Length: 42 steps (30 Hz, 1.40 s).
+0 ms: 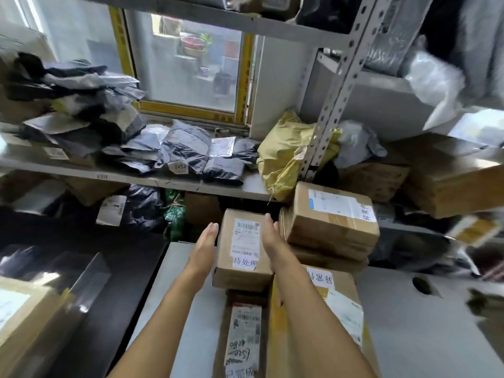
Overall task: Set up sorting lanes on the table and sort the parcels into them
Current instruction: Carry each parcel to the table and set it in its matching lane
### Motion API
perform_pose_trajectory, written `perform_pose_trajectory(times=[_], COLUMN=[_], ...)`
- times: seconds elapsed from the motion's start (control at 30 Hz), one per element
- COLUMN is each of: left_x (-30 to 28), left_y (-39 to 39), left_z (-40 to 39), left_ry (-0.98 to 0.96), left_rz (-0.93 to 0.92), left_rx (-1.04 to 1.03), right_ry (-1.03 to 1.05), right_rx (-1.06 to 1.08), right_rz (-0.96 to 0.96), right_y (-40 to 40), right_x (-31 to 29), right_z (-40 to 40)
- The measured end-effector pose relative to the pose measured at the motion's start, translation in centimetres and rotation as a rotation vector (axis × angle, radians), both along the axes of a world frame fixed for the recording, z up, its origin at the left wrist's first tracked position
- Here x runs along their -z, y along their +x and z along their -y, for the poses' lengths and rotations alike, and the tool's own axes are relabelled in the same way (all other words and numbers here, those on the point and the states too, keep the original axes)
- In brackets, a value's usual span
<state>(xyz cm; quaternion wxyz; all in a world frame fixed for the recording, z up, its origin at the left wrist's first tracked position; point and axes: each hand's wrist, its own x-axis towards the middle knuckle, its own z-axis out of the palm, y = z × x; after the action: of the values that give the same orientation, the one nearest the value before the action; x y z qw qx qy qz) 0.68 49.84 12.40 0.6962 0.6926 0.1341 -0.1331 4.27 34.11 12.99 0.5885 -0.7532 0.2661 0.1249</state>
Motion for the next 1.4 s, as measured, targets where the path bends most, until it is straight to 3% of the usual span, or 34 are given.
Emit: perform_pose_trajectory(times=[0.17, 0.23, 0.3, 0.47, 0.6, 0.73, 0.83, 1.07, 1.27, 1.4], left_x=[-1.5, -1.8, -2.1, -1.4, -1.5, -3.5, -5.2, -8.0, -9.4, -10.9], left_y=[0.7, 0.5, 0.3, -1.6, -3.3, -5.7, -8.2, -14.2, -17.8, -20.9], left_z=[0.9, 0.6, 0.2, -2.2, -4.4, -5.2, -4.5, -1.9, 2.5, 6.5], left_ry=[-0.052, -0.042, -0.061, -0.159, -0.163, -0.181, -0.264, -0.371, -0.334, -0.354], left_rz=[-0.175, -0.165, -0.154, -0.110, 0.001, 0.099, 0.155, 0.273, 0.365, 0.378], left_rx=[0.133, 0.187, 0.170, 0.097, 0.041, -0.029, -0.059, -0.029, 0.079, 0.176], right_ry=[0.210, 0.266, 0.220, 0.388, 0.278, 0.320, 0.300, 0.317, 0.334, 0.280], right_rx=[0.063, 0.065, 0.014, -0.002, -0.015, 0.083, 0.096, 0.058, -0.053, 0.024], right_rz=[-0.137, -0.146, -0.128, -0.076, 0.003, 0.078, 0.192, 0.300, 0.483, 0.558], right_y=[5.5, 2.4, 0.6, -1.9, -6.3, -7.0, -7.5, -14.7, -25.0, -29.7], right_x=[8.6, 2.2, -0.1, 1.1, -2.3, -3.6, -2.8, -7.4, -12.3, -13.1], right_z=[2.8, 0.8, -0.2, -2.1, -4.2, -4.4, -3.1, -0.5, 3.5, 7.3])
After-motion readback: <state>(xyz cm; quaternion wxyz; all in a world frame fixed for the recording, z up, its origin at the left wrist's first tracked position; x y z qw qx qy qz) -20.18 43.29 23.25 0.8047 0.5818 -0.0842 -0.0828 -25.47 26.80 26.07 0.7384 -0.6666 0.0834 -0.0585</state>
